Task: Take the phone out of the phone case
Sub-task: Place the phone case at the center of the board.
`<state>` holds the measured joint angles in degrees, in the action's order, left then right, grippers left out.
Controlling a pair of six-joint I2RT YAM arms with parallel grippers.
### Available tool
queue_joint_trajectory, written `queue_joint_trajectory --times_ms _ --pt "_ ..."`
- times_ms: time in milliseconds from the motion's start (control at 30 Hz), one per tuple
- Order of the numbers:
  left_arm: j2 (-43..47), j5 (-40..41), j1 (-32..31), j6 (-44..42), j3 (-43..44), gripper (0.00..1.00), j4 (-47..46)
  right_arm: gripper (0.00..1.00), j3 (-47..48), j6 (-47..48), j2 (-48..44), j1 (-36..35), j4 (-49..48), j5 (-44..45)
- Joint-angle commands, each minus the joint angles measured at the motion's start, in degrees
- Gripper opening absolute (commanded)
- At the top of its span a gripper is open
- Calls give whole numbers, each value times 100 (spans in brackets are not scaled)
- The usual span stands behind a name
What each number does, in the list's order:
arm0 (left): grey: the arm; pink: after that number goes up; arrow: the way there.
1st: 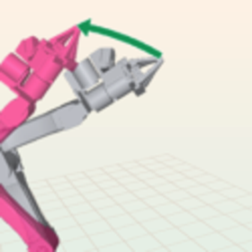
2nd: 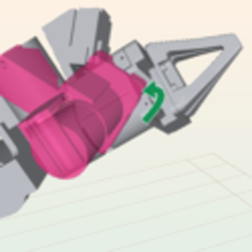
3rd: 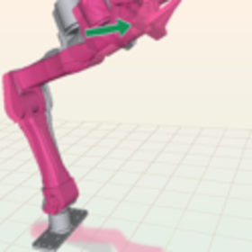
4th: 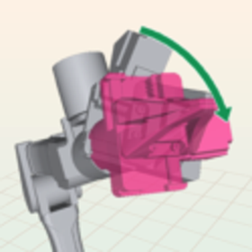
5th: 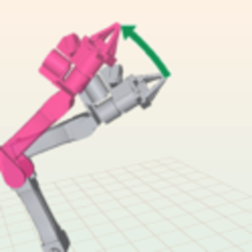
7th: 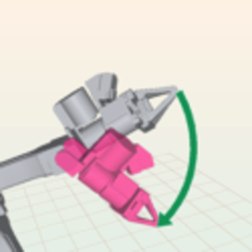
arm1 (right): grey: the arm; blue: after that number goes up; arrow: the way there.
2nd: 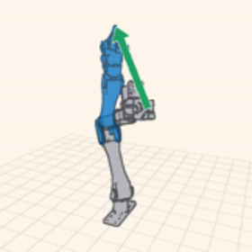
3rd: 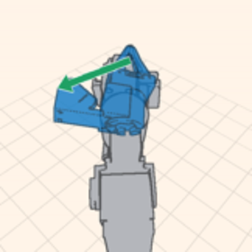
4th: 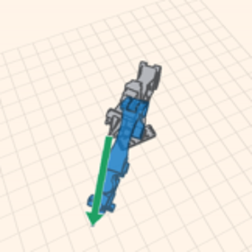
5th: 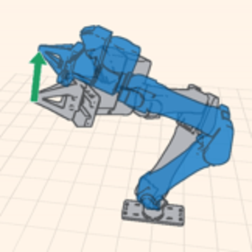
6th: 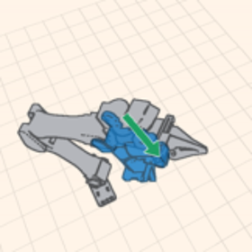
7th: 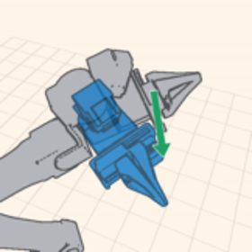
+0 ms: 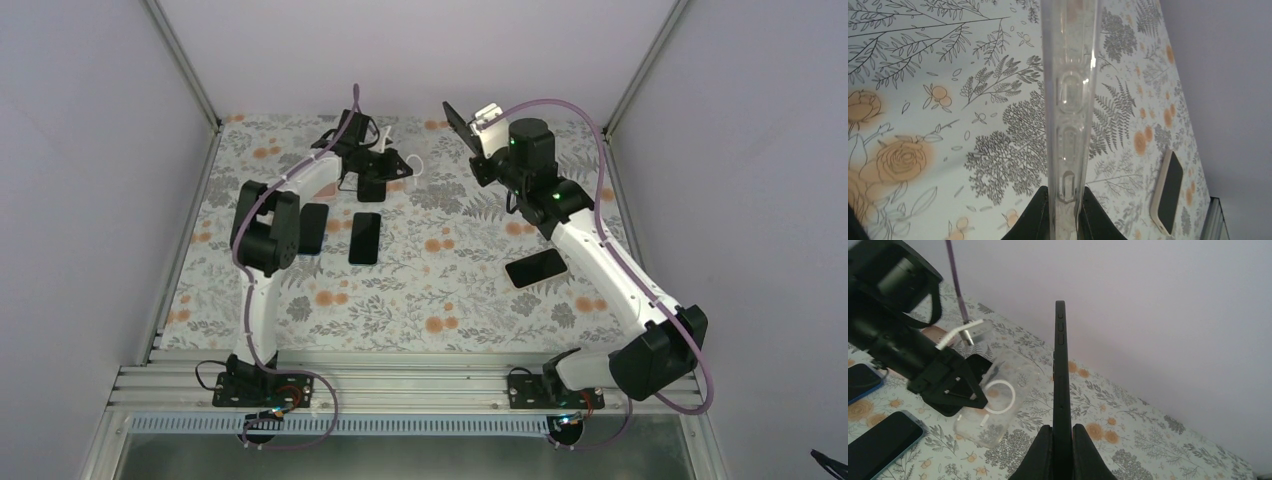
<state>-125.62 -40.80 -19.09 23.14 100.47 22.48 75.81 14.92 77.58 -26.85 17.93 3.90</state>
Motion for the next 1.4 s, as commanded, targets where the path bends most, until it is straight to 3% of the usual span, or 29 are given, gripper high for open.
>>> queue_joint_trajectory --times_ms 0,333,633,867,1167,1367 --pt "-499 -67 -117 -340 659 2 497 4 68 -155 -49 90 -321 -189" --pt "-1329 -4 -182 -267 1436 3 771 4 5 -182 20 154 -299 -317" --pt "-1652 816 -183 -267 1803 20 1154 4 4 -200 71 177 -282 -397" --pt "-1659 1162 -191 -185 1842 28 1254 4 3 -200 108 180 -272 -456" --pt "-1246 1200 -205 -97 1678 49 1185 4 -34 -162 91 180 -299 -487" --pt "-824 1178 -232 -225 1323 51 1135 4 -14 -121 44 180 -290 -492"
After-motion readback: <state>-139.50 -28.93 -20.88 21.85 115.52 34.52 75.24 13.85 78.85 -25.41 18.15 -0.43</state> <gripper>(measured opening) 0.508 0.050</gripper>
